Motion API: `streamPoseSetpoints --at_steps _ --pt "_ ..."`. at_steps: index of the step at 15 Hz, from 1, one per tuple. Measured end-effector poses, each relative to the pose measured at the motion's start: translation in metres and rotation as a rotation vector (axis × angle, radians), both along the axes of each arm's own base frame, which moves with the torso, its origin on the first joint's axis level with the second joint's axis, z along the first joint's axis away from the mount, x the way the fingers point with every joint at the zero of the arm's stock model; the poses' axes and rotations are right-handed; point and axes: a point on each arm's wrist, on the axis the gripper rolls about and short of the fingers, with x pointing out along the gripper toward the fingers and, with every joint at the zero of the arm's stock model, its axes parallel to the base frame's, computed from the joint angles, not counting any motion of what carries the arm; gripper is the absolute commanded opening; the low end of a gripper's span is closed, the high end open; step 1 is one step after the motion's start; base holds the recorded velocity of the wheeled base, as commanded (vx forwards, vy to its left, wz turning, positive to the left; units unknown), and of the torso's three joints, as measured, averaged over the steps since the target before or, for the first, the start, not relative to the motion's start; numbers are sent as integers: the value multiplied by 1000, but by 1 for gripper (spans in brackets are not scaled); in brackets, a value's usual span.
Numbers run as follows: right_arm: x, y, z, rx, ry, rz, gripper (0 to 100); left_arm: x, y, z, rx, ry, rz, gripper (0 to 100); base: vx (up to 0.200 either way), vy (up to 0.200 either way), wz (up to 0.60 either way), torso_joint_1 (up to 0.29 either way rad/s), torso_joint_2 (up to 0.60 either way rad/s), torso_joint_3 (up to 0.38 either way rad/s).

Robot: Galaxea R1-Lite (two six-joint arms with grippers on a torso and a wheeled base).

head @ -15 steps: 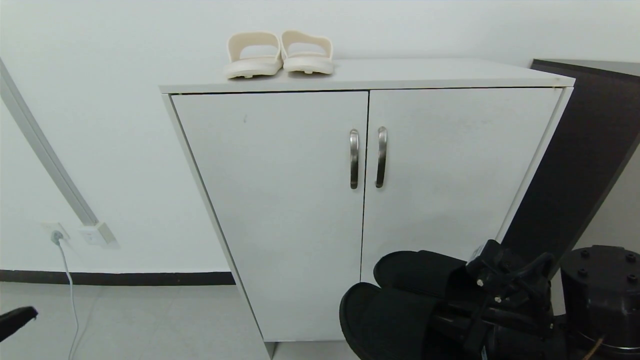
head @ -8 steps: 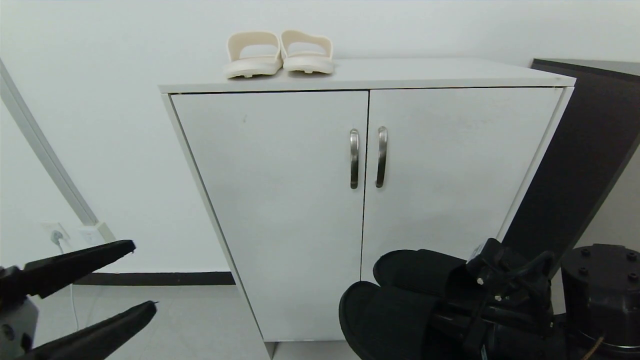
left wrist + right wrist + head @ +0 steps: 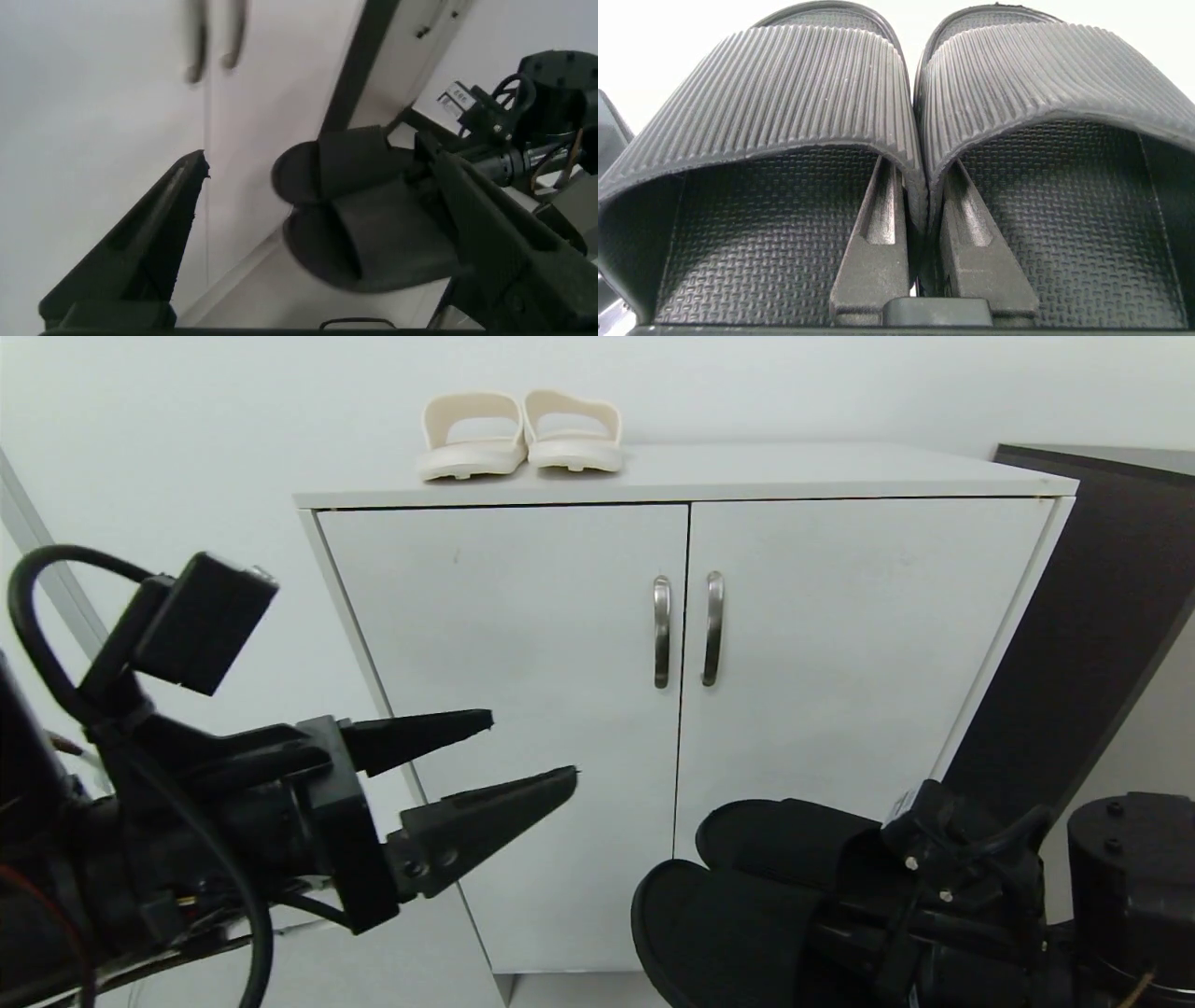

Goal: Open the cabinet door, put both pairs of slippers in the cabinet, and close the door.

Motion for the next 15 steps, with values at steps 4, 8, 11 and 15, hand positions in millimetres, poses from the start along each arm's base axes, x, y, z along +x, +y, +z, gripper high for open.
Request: streamPoseSetpoints --at_steps 4,8,11,15 --pt "-2 0 -2 -4 10 6 0 18 -34 15 -12 -6 -77 100 0 0 0 0 0 0" --pt "-1 1 -6 -17 21 10 0 38 -56 32 -31 67 -150 100 0 0 0 0 0 0" --pt "0 2 -8 -23 28 10 0 53 -72 33 -52 117 -240 100 0 0 0 0 0 0" --pt "1 3 -10 -29 33 10 0 75 -91 42 -69 108 -240 100 0 0 0 0 0 0"
